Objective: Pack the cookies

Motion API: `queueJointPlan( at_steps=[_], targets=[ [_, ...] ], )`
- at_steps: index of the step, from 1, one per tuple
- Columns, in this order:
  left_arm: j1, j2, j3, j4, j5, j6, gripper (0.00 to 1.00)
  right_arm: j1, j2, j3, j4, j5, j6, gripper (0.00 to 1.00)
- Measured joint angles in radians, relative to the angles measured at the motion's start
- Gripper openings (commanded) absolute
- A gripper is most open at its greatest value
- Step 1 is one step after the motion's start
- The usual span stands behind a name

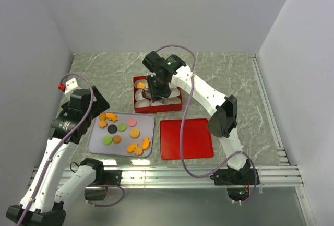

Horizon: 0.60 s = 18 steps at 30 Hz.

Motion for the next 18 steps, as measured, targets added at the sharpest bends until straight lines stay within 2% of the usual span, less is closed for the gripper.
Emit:
queueJointPlan(
  at_steps=[18],
  targets=[
    [0.004, 0.000, 0.000, 0.000, 0.007, 0.008, 0.99, -0.018, 0.069, 0.041, 0.042, -0.033, 0.008, 0.41]
  ],
)
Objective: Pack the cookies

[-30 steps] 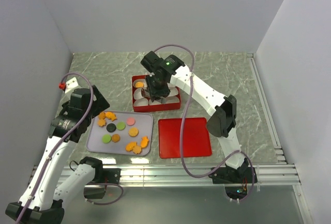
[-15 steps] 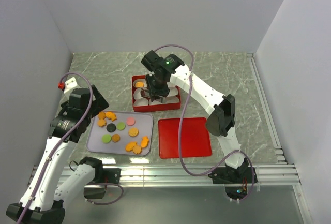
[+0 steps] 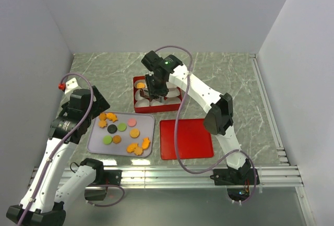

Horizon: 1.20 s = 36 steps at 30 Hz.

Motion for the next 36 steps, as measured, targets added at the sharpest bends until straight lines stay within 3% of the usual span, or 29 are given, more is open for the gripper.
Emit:
queueJointPlan(
  at_steps=[12, 24, 31, 36],
  targets=[
    [0.001, 0.002, 0.000, 0.000, 0.000, 0.003, 0.99, -0.037, 0.024, 0.021, 0.050, -0.031, 0.023, 0.58],
    [0.006, 0.002, 0.000, 0.000, 0.000, 0.003, 0.99, -0.038, 0.012, 0.011, 0.064, -0.035, 0.023, 0.58],
    [0.012, 0.002, 0.000, 0.000, 0.000, 0.003, 0.99, -0.023, -0.132, -0.072, 0.065, 0.018, 0.026, 0.58],
    [0.012, 0.014, 0.000, 0.000, 0.009, 0.003, 0.99, 0.079, -0.316, -0.214, 0.075, 0.101, 0.017, 0.60]
  ],
)
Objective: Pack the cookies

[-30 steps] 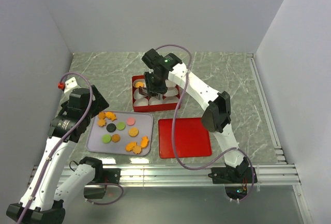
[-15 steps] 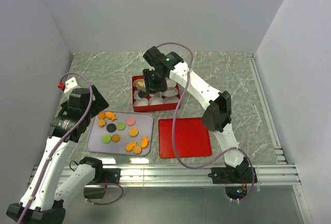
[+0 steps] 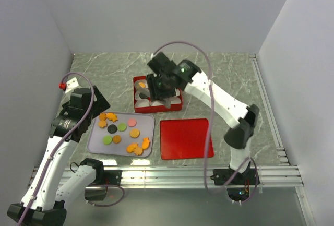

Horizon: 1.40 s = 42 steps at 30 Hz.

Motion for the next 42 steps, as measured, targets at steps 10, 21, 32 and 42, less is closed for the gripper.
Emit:
queueJointPlan(
  at_steps=[10, 21, 32, 42],
  targets=[
    [0.006, 0.000, 0.000, 0.004, 0.019, 0.001, 0.99, 0.245, -0.136, -0.327, 0.015, 0.044, 0.036, 0.61],
    [0.016, -0.022, 0.000, 0.006, 0.021, 0.001, 0.99, 0.335, -0.020, -0.282, -0.012, 0.070, 0.044, 0.61],
    [0.017, -0.035, 0.000, 0.006, 0.021, 0.000, 0.99, 0.372, 0.071, -0.167, -0.073, 0.076, 0.023, 0.62],
    [0.017, -0.042, 0.000, 0.006, 0.014, 0.000, 0.99, 0.397, 0.151, -0.086, -0.125, 0.078, -0.004, 0.62]
  ],
)
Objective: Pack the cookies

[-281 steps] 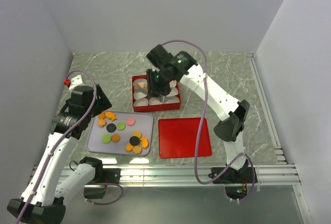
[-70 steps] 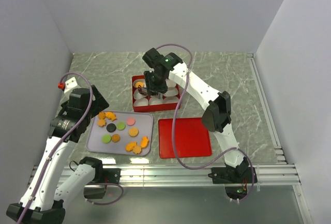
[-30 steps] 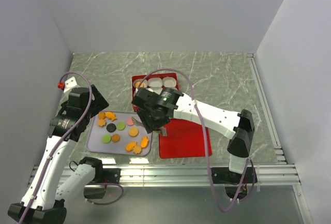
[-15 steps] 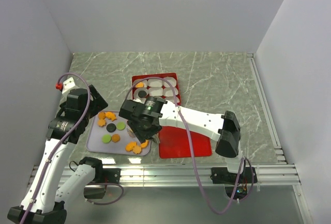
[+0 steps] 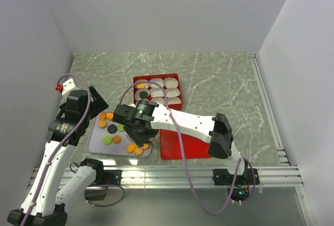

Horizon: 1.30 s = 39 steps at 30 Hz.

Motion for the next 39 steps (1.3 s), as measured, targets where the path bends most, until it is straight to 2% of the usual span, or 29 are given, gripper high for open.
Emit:
queueJointPlan(
  at_steps=[25, 31, 39],
  targets=[
    [0.000, -0.012, 0.000, 0.000, -0.017, -0.004, 0.99, 0.006, 0.081, 0.064, -0.021, 0.009, -0.043, 0.53],
    [0.000, -0.012, 0.000, 0.000, -0.017, -0.005, 0.99, 0.006, 0.082, 0.064, -0.021, 0.018, -0.047, 0.45],
    [0.000, -0.012, 0.000, 0.000, -0.018, -0.005, 0.99, -0.009, 0.082, 0.082, -0.027, 0.051, -0.047, 0.42]
  ],
)
